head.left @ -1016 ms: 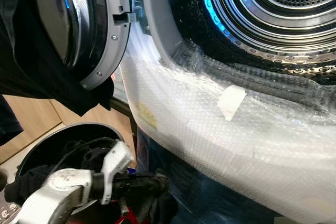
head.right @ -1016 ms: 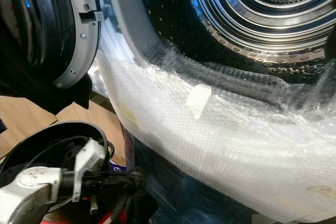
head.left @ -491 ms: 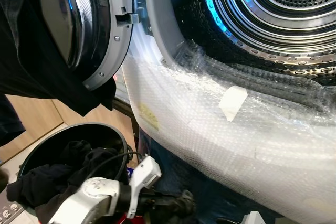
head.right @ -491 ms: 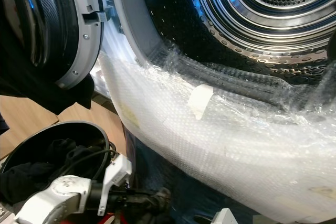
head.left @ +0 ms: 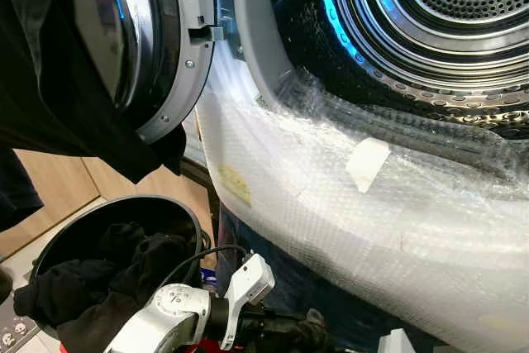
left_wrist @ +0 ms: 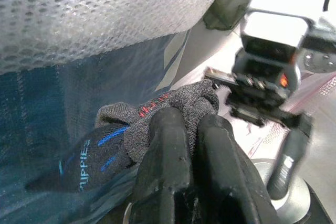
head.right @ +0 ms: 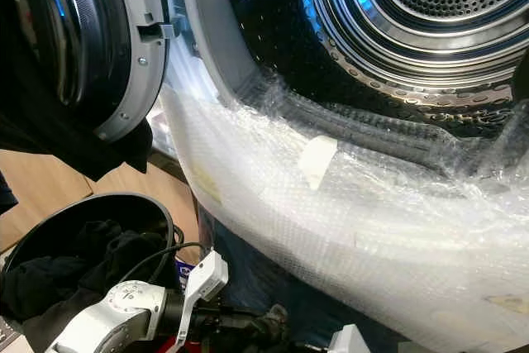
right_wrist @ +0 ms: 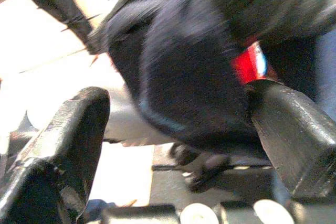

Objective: Clothes washing

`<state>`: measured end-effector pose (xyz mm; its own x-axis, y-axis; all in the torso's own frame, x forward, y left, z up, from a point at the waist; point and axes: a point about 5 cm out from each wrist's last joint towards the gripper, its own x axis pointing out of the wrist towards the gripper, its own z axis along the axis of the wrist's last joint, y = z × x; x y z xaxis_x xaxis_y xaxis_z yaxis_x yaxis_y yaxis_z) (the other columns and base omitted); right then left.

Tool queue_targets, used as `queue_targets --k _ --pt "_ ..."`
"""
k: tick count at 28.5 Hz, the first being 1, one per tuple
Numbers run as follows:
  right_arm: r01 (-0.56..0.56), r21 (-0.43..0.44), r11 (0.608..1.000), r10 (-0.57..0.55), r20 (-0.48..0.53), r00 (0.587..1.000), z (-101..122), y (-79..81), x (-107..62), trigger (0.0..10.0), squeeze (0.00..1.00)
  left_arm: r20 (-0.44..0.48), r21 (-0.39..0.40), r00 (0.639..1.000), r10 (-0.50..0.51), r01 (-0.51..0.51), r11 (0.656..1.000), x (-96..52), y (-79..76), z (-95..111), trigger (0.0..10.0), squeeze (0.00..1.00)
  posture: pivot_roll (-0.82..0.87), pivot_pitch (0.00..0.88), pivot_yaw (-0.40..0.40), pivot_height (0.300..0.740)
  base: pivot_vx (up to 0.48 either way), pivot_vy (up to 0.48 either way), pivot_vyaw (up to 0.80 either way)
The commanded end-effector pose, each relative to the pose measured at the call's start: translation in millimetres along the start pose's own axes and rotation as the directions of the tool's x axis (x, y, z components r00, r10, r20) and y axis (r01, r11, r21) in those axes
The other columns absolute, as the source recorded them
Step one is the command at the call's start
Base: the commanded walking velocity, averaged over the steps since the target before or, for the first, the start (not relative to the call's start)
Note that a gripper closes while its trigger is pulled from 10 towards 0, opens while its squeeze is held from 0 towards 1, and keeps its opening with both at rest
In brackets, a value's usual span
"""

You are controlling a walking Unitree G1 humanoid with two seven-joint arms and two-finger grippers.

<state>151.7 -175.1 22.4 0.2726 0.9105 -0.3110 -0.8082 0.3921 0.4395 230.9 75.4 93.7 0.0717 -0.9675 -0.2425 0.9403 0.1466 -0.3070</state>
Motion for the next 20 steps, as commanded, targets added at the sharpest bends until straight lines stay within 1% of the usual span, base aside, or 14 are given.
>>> queue_targets --k 1,2,4,5,7,8,9,12,13,15,16,18,20 --pt "-0.040 -0.019 0.999 0.040 -0.020 0.999 4 5.1 1.6 10.0 0.00 -0.014 0.024 1.000 0.008 -0.007 1.000 1.3 2.1 1 0.0 0.00 -0.01 0.000 -0.019 0.740 0.000 0.000 0.00" --pt "-0.058 -0.010 0.998 0.057 -0.047 0.997 2 7.1 4.7 10.0 0.00 -0.018 0.029 1.000 0.012 -0.012 1.000 3.0 3.1 0 0.0 0.00 -0.01 0.000 -0.018 0.740 0.000 0.000 0.00" --pt "-0.055 -0.004 0.998 0.055 -0.067 0.996 0 6.3 6.4 10.0 0.00 -0.018 0.031 1.000 0.017 -0.016 0.999 3.9 4.0 -1 0.0 0.00 -0.01 0.000 -0.018 0.740 0.000 0.000 0.00" --pt "-0.036 -0.005 0.999 0.036 -0.092 0.995 -3 3.4 7.6 10.0 0.00 -0.016 0.033 1.000 0.019 -0.019 0.999 4.5 4.5 0 0.0 0.00 -0.01 0.000 -0.020 0.740 0.000 0.000 0.00" --pt "-0.023 -0.006 1.000 0.022 -0.110 0.994 -6 1.3 8.1 10.0 0.00 -0.015 0.034 1.000 0.021 -0.020 0.999 5.1 4.9 1 0.0 0.00 -0.01 0.000 -0.023 0.740 0.000 0.000 0.00" --pt "0.006 -0.005 1.000 -0.006 -0.141 0.990 -11 -2.2 8.5 10.0 0.00 -0.014 0.034 1.000 0.021 -0.021 0.999 5.7 5.1 1 0.0 0.00 0.00 0.000 -0.032 0.740 0.000 0.000 0.00" --pt "0.022 0.009 1.000 -0.020 -0.149 0.989 -14 -3.8 8.9 10.0 0.00 -0.014 0.035 1.000 0.022 -0.021 0.999 6.1 5.4 1 0.0 0.00 0.00 0.000 -0.034 0.740 0.000 0.000 0.00" --pt "0.041 0.023 0.999 -0.037 -0.150 0.988 -16 -5.6 9.2 10.0 0.00 -0.015 0.036 1.000 0.023 -0.023 0.999 6.5 5.8 0 0.0 0.00 0.01 0.000 -0.038 0.740 0.000 0.000 0.00" --pt "0.072 0.026 0.997 -0.067 -0.142 0.988 -17 -8.8 10.2 10.0 0.00 -0.013 0.037 1.000 0.024 -0.024 0.999 6.9 6.2 0 0.0 0.00 0.01 0.000 -0.039 0.740 0.000 0.000 0.00" --pt "0.166 0.022 0.986 -0.162 -0.125 0.979 -17 -20.2 13.2 10.0 0.00 -0.006 0.040 1.000 0.016 -0.016 0.999 8.6 5.6 1 0.0 0.00 0.02 0.000 -0.043 0.740 0.000 0.000 0.00" --pt "0.194 0.027 0.981 -0.190 -0.103 0.976 -16 -24.9 16.4 10.0 0.00 0.000 0.041 1.000 0.010 -0.010 0.999 9.5 5.1 2 0.0 0.00 0.02 0.000 -0.043 0.740 0.000 0.000 0.00" --pt "0.191 0.029 0.981 -0.187 -0.095 0.978 -15 -25.2 17.4 10.0 0.00 0.001 0.041 1.000 0.010 -0.010 0.999 9.6 5.1 3 0.0 0.00 0.02 0.000 -0.043 0.740 0.000 0.000 0.00" --pt "0.150 0.069 0.986 -0.147 -0.047 0.988 -11 -20.7 19.7 10.0 0.00 0.001 0.041 1.000 0.016 -0.016 0.999 8.6 5.3 2 0.0 0.00 0.01 0.000 -0.040 0.740 0.000 0.000 0.00"
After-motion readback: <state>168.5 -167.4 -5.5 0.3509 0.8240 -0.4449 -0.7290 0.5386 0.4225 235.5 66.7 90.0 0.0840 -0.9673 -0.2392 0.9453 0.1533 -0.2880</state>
